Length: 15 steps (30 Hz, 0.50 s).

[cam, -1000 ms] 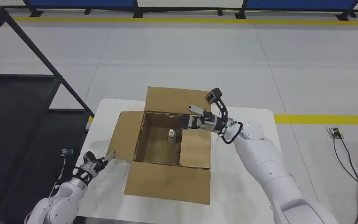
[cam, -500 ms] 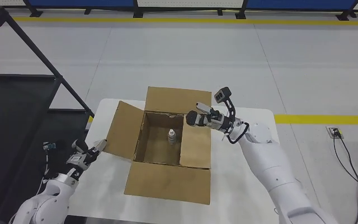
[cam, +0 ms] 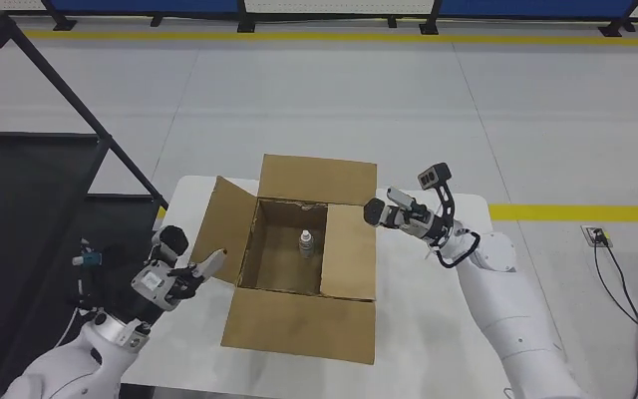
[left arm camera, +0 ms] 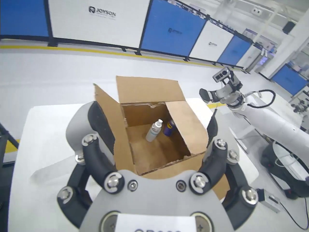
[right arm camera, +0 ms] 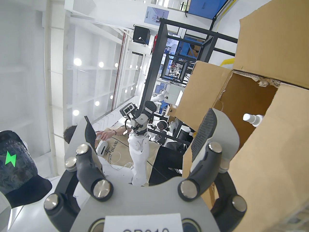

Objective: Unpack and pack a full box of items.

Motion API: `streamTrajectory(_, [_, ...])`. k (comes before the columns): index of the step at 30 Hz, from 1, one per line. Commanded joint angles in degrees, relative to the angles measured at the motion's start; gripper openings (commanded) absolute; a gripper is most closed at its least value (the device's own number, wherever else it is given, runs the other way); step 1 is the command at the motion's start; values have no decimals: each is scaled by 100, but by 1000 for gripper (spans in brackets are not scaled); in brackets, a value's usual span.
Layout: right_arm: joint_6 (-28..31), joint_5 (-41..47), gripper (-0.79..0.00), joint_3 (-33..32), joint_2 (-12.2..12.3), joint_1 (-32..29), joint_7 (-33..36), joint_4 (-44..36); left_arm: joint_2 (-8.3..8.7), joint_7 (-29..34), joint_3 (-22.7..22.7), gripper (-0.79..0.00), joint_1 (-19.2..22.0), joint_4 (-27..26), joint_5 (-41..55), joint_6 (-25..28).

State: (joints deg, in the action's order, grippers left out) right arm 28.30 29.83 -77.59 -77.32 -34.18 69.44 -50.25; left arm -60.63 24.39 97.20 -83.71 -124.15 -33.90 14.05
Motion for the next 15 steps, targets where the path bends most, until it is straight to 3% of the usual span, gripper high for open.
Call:
streamTrajectory(1, [112,15,0,-271,93,-249,6,-227,-6,473,-543,0,441,221,138,-79])
streamTrajectory(8, [220,15,0,-1048,357,-1142,-59,-846,-157,1212,-2177,0,2165,1656,388,-541])
streamTrajectory(15, [29,224,0,-1588,527,-1581,-208,-822,-426,2013,-3482,0,3484,3235,1173,-680])
